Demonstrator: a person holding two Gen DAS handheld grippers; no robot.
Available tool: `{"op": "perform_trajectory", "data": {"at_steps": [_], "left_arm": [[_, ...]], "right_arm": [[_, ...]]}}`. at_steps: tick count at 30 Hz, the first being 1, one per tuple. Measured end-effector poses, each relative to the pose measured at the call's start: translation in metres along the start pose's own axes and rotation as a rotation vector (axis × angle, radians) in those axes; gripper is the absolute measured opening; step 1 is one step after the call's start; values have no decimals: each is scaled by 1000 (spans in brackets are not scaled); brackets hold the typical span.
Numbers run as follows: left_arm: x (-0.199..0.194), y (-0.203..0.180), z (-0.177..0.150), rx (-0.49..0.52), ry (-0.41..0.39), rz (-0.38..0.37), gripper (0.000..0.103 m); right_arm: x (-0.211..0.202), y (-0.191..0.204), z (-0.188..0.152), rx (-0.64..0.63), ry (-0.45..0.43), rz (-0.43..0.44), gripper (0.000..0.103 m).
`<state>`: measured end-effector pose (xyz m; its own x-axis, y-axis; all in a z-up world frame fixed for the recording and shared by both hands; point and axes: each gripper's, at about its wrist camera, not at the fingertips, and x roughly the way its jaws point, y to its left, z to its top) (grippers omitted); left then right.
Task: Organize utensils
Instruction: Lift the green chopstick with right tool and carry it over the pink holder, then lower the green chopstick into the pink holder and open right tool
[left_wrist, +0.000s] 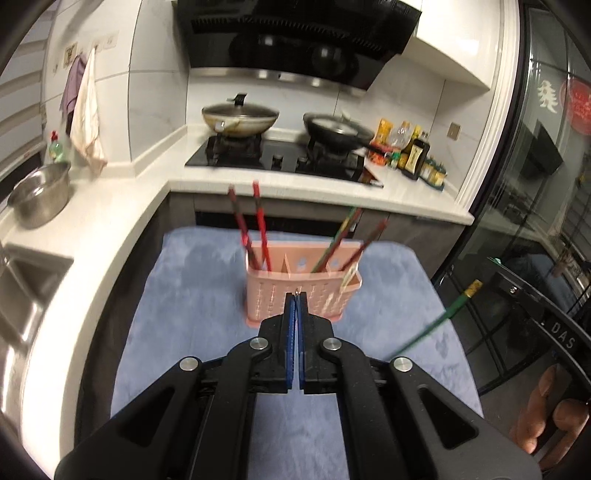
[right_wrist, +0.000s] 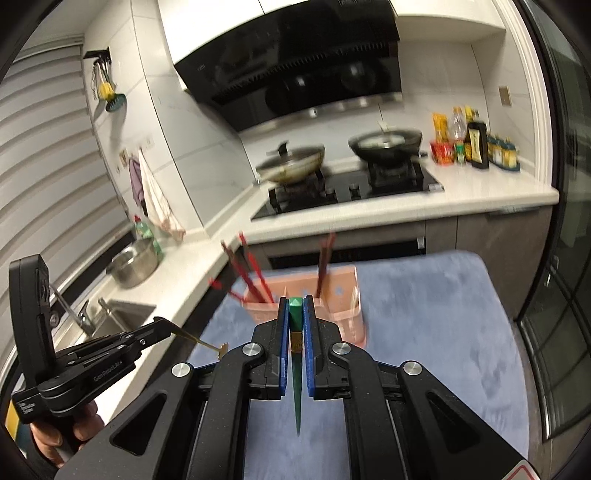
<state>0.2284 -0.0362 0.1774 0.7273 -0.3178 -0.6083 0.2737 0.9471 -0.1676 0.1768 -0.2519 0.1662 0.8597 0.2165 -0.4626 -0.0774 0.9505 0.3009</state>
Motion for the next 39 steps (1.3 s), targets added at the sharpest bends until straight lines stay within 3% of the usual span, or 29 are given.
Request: {"op": "perform_trajectory", "data": {"at_steps": [10,20,30,39], "left_arm": [[18,-7,69,7,-61,-29,1],[66,4,99,-39,-5,-43,1],[112,23,87,-76,79,-16,1],[144,34,69,-110,145,-7,1]], "right_arm": [[19,9,78,-28,-160,-14,7],[67,11,122,-16,-198,-27,7],[127,2,108,-17,-111,-55,7],[156,-4,81,-9,-26,-60,7]]}}
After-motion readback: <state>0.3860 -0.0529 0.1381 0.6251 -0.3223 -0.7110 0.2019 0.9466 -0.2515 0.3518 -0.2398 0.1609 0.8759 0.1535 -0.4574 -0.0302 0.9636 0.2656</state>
